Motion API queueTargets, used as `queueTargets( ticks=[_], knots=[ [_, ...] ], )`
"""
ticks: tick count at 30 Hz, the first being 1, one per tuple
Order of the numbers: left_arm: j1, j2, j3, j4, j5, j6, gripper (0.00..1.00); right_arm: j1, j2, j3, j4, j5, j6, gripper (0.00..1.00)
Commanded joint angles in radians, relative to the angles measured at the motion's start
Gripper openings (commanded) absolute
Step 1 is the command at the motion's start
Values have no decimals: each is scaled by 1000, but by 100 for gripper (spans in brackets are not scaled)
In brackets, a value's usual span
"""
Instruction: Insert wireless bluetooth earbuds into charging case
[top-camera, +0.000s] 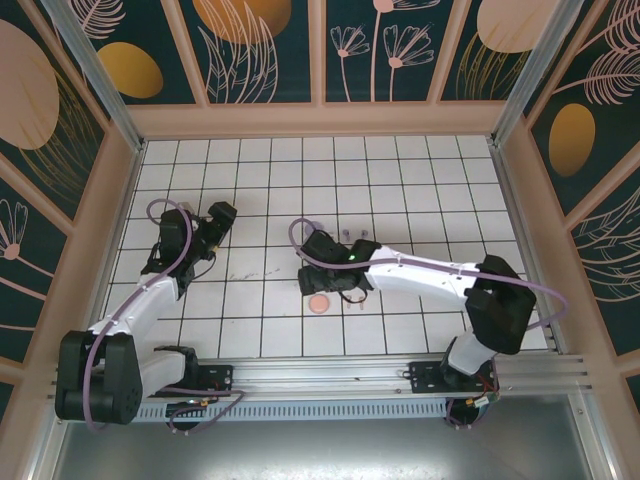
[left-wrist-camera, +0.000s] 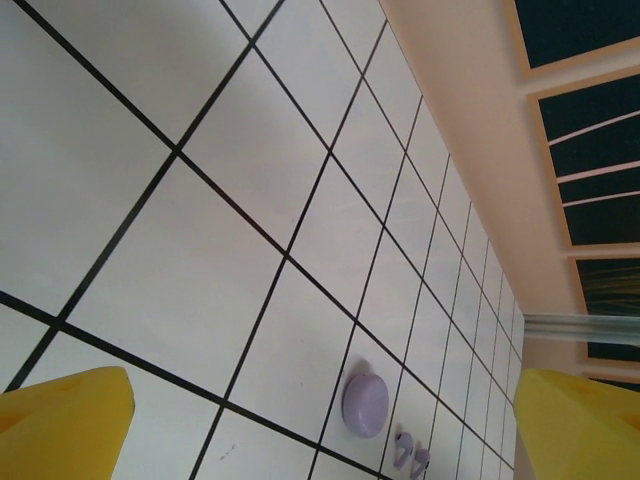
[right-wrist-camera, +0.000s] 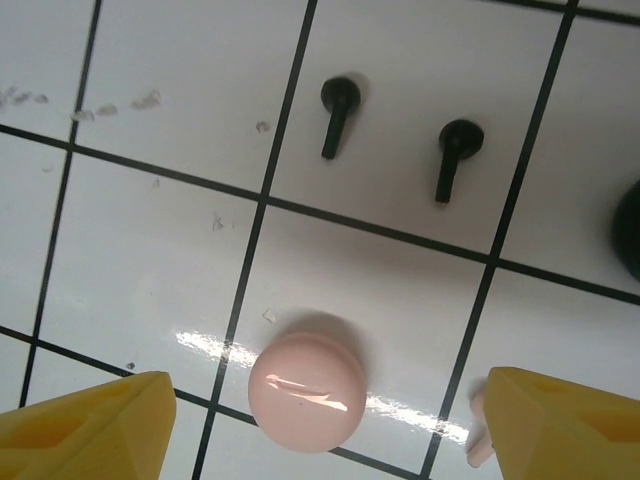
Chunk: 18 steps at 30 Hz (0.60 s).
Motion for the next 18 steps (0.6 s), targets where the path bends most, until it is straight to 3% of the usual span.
queueTargets(
  ticks=[1,11,18],
  knots=[
    [-6,-24,-11,-8,-41,-15,97,21,36,43,-68,-20,50,78],
    [-6,27,28,-42,-55,62,98,72,184,90,-48,-61,118,65],
    [-6,43,36,-33,-51,86,99,76,203,85,-52,-30,168,64]
  ],
)
